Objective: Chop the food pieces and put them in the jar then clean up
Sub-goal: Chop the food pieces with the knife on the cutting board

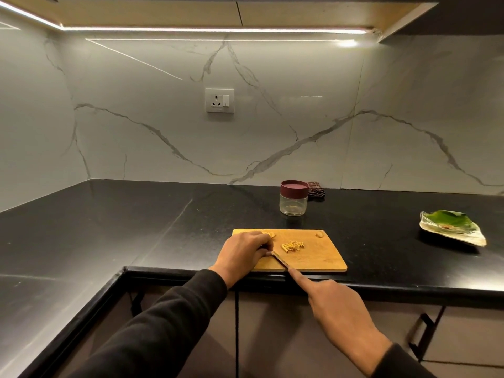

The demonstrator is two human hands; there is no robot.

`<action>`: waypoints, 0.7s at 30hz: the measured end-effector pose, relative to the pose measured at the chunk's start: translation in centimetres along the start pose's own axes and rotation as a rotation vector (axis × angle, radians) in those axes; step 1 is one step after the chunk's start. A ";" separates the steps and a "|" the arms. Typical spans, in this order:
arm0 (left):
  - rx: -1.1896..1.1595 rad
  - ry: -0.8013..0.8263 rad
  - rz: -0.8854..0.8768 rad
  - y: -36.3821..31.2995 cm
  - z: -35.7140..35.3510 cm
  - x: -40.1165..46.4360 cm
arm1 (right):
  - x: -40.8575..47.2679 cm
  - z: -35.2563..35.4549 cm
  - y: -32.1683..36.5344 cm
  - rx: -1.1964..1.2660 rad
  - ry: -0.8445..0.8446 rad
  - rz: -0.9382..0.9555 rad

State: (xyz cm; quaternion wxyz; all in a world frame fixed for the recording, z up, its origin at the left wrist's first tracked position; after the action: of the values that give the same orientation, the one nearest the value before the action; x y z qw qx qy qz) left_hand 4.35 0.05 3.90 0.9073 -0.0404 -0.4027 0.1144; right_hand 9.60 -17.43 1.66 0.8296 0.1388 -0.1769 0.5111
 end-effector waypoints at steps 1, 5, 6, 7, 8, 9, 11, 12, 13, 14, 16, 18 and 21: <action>0.006 0.004 -0.006 -0.1 0.0 0.0 | 0.0 0.0 0.0 0.000 -0.001 0.000; 0.027 0.050 -0.034 -0.3 -0.4 0.1 | 0.0 0.0 -0.1 0.015 -0.005 -0.016; 0.034 0.074 -0.041 -0.3 -0.7 0.1 | -0.1 0.0 0.0 0.018 -0.007 -0.018; 0.038 0.100 -0.049 -0.3 -0.9 0.1 | -0.1 0.0 -0.1 0.023 -0.010 -0.017; 0.038 0.123 -0.057 -0.3 -1.2 0.2 | -0.1 -0.1 -0.1 0.032 -0.012 -0.016; 0.035 0.137 -0.062 -0.3 -1.4 0.2 | -0.1 -0.2 -0.2 0.041 -0.013 -0.015; 0.022 0.128 -0.058 -0.3 -1.4 0.3 | -0.1 -0.4 -0.2 0.057 -0.011 -0.018; 0.014 0.110 -0.049 -0.3 -1.3 0.3 | -0.1 -0.3 -0.3 0.070 -0.013 -0.025; 0.001 0.085 -0.035 -0.2 -1.1 0.2 | -0.2 -0.2 -0.3 0.090 -0.019 -0.037; -0.016 0.053 -0.014 0.0 -0.9 0.1 | -0.2 0.0 -0.4 0.110 -0.030 -0.052; -0.047 -0.021 0.031 0.4 -0.3 -0.2 | -0.1 0.5 -0.5 0.141 -0.059 -0.081; -0.058 -0.066 0.048 0.5 0.0 -0.3 | 0.0 0.7 -0.4 0.178 -0.075 -0.099; -0.065 -0.076 0.054 0.6 0.0 -0.4 | 0.2 0.6 0.0 0.204 -0.076 -0.095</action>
State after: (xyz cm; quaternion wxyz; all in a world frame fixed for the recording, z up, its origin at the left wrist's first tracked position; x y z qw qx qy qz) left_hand 3.97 0.50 3.50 0.8861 -0.0764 -0.4392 0.1270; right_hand 9.63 -17.54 2.29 0.8272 0.2501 -0.1484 0.4808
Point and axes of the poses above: each hand's wrist, its own x-axis towards the middle knuckle, its own z-axis out of the back of the hand, y = z × x, the point moved 9 cm from there along x, towards the middle knuckle, and after that the axes turned 12 degrees about -y, right-handed, at the moved point
